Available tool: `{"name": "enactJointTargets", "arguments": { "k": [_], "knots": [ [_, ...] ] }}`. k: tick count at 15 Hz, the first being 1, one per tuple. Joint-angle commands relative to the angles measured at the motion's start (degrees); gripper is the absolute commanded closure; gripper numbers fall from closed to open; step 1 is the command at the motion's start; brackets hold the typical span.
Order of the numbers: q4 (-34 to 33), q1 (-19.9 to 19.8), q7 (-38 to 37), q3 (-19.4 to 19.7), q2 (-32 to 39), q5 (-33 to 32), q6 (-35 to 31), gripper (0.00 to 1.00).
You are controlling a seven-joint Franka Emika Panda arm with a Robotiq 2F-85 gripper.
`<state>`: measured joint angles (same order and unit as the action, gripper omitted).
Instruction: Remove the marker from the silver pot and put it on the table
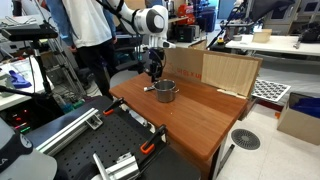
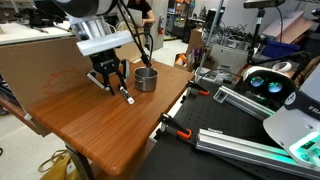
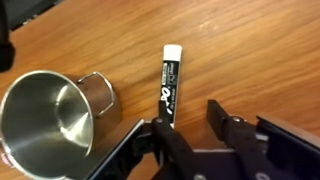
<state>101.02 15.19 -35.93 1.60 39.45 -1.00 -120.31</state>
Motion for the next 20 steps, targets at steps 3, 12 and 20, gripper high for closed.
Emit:
{"name": "enactJointTargets", "arguments": {
  "k": [3, 12, 20],
  "knots": [
    [-2.3, 1.3, -1.1, 1.0, 1.0, -1.5, 2.6, 0.07],
    [-0.7, 1.4, -1.5, 0.9, -1.8, -1.1, 1.5, 0.00],
    [9.3, 1.6, -0.4, -0.2, -15.1, -3.0, -5.0, 0.00]
  ]
}}
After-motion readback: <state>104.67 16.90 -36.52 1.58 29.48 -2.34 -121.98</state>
